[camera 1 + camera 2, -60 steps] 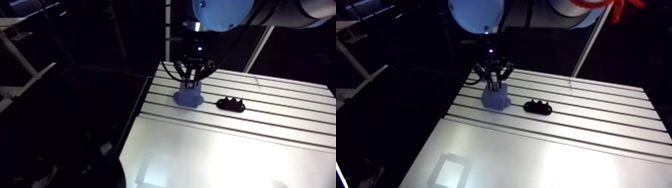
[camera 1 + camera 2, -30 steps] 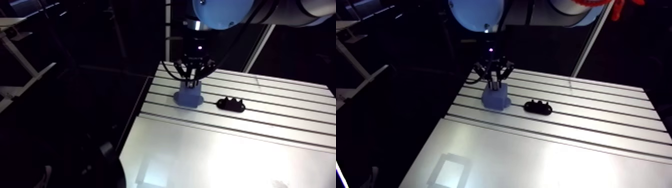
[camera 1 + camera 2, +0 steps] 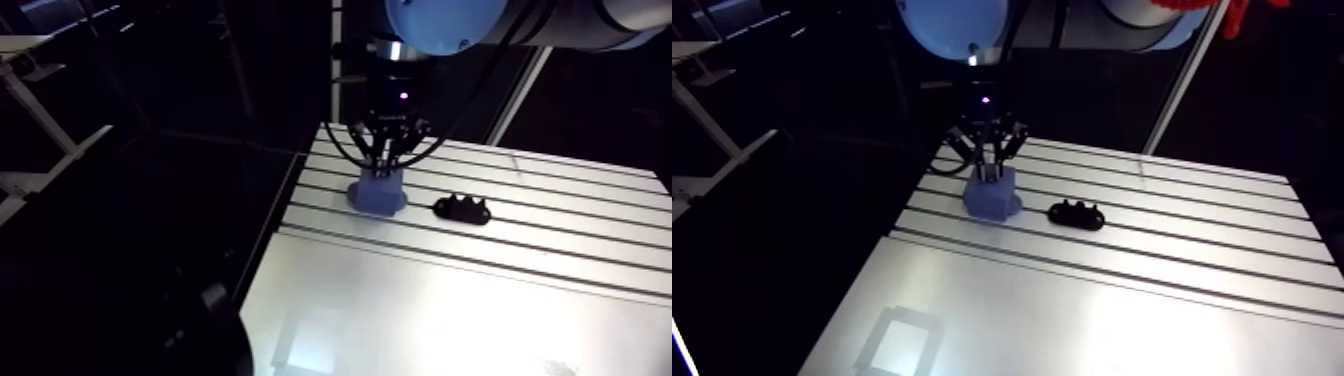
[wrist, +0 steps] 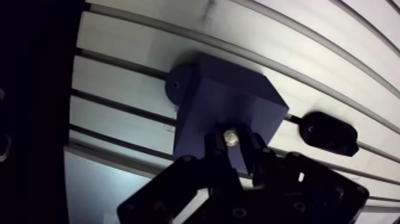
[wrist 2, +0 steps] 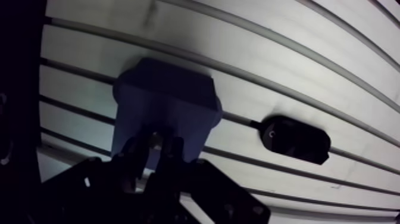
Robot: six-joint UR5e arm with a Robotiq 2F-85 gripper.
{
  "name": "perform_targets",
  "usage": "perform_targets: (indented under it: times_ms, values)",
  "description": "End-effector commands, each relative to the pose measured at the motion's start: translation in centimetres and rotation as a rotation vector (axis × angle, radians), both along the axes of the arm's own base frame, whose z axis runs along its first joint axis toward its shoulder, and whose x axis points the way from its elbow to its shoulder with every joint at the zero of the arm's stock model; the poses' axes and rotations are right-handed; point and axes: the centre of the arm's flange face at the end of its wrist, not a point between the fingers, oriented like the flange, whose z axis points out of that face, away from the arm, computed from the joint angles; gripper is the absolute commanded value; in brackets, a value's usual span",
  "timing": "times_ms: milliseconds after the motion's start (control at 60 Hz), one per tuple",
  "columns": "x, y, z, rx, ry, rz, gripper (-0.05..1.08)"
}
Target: Pick up the M10 bolt and insert it into the hex recess until seated.
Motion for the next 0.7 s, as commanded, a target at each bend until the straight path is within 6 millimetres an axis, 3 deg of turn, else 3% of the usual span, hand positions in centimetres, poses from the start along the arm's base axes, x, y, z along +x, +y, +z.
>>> perform_targets:
  times_ms: [17,333,367,383,400,417,433,450,467,483,700]
  values:
    - [-0.05,0.12,0.37,-0.005,-0.009,0.117,0.72]
    - [0.05,0.28,0.91,-0.001,-0.014,0.213,0.70]
    - [0.07,0.30,0.98,0.000,-0.014,0.218,0.65]
    - [0.19,0.25,0.88,0.000,-0.017,0.225,0.53]
    - [0.19,0.25,0.88,0.000,-0.017,0.225,0.53]
    - [0.23,0.17,0.86,-0.001,-0.017,0.231,0.33]
    - [0.23,0.17,0.86,-0.001,-0.017,0.231,0.33]
    - [0.23,0.16,0.98,-0.001,-0.016,0.233,0.12]
    - [0.23,0.16,0.98,-0.001,-0.016,0.233,0.12]
    - [0.26,0.17,0.94,0.000,-0.017,0.234,0.03]
    - [0.17,0.36,1.13,0.010,-0.005,0.232,0.01]
